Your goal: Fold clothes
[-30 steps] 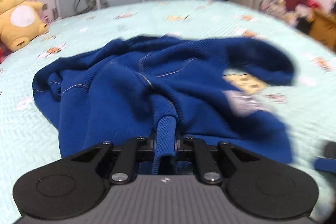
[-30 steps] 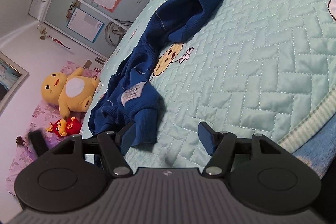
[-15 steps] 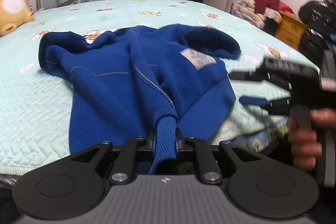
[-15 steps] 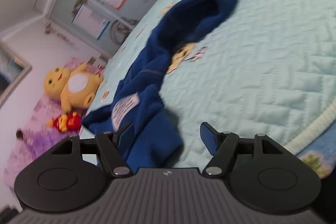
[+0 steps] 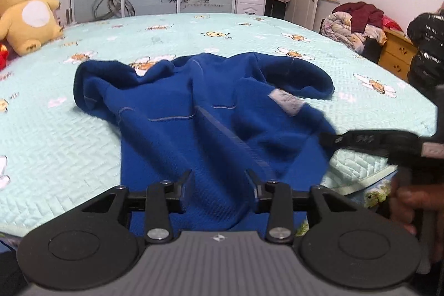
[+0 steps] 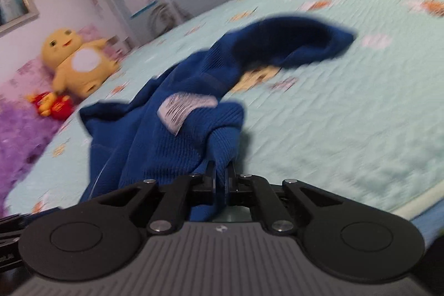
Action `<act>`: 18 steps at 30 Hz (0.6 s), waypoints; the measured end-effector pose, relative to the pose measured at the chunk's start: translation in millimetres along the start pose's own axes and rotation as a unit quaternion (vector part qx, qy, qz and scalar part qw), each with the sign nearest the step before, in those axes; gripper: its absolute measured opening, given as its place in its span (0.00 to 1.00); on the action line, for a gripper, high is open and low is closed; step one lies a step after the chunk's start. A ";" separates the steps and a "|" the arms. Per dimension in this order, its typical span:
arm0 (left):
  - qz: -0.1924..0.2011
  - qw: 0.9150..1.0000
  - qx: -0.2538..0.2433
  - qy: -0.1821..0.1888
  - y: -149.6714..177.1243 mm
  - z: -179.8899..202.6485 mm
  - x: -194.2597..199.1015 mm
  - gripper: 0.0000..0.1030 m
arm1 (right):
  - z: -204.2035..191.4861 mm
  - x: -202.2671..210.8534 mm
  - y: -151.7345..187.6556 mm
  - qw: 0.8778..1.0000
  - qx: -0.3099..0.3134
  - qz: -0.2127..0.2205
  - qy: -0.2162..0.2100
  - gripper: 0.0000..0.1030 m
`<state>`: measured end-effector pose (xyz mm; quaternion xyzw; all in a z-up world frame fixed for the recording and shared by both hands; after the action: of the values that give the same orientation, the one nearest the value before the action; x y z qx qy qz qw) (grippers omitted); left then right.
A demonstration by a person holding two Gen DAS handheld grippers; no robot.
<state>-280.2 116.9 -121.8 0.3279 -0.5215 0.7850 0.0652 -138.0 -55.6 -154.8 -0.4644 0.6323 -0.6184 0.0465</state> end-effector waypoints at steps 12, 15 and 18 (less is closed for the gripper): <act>-0.003 1.000 -0.002 -0.025 -9.0 11.6 -16.4 0.48 | 12.1 24.5 -10.2 0.997 0.006 0.056 0.058 0.38; -0.008 1.000 -0.008 -0.029 -6.6 15.3 -19.4 0.49 | 8.2 19.8 -11.5 0.998 0.014 0.045 0.050 0.39; -0.014 0.999 -0.012 -0.033 -4.3 18.0 -22.1 0.50 | 5.7 16.2 -11.6 0.998 0.016 0.035 0.045 0.39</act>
<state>-253.1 108.6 -127.0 0.3602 -0.5279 0.7666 0.0621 -137.4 -68.0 -138.2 -0.4129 0.6395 -0.6468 0.0475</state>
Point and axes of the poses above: each gripper's, at about its wrist camera, not at the fingertips, and x roughly against the way its jaws point, z to its right, y to its underside, the point moved 2 cm from there along -x, roughly the way its jaws point, and after that the axes turned 14 degrees about x, right-handed, at the moved point
